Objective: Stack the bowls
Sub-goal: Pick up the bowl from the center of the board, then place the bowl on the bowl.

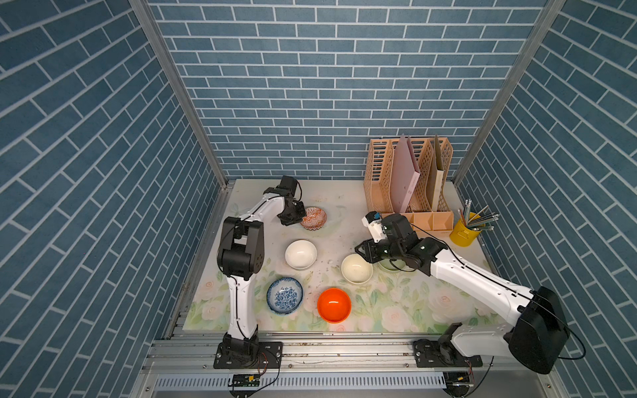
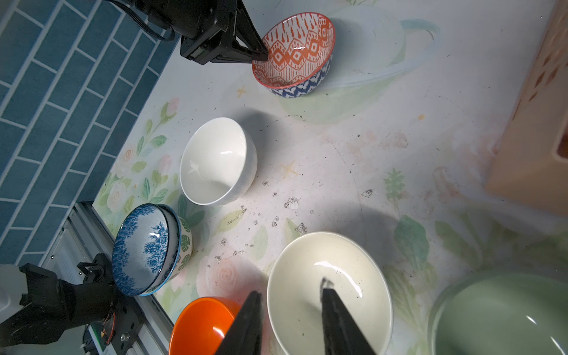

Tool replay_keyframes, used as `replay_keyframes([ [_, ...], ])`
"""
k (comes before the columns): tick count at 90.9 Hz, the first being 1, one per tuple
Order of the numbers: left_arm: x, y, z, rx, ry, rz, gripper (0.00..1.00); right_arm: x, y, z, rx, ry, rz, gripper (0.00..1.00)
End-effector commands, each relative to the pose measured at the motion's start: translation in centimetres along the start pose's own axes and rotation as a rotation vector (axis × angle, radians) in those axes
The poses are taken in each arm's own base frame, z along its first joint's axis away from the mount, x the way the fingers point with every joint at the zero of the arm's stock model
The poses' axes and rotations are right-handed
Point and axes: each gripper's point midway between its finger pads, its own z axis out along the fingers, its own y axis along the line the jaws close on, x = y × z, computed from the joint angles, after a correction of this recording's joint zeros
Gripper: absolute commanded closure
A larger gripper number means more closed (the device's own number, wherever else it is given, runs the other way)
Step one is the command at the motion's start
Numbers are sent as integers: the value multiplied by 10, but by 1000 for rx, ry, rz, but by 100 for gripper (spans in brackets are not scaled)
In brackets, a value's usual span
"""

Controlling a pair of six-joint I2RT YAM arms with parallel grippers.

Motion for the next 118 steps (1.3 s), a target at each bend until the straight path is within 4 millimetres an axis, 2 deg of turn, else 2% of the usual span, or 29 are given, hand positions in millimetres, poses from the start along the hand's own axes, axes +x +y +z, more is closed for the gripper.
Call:
replay_keyframes([
  [1,-10,-19,-33,64,-43,28,100,1,-1,0,-2,-3,-10,64],
  [14,-6,-21,-56,78,-54,37,100,0,0,0,-5,-7,-15,64],
  [23,4,-15,-70,78,-52,37,100,-1,0,1,-3,-3,-20,64],
  [41,23,5,-115,64,-81,32,100,-5,3,2,-17,-7,-27,64],
  [66,72,37,-174,20,-88,34,100,-8,6,2,-24,0,-43,64],
  [91,145,60,-194,48,-74,14,100,-12,10,3,-38,3,-50,64],
  [106,179,76,-208,27,-75,13,100,-12,6,-1,-15,-1,-61,64],
  [118,201,83,-199,45,-51,-3,100,-7,5,1,-16,8,-49,64],
])
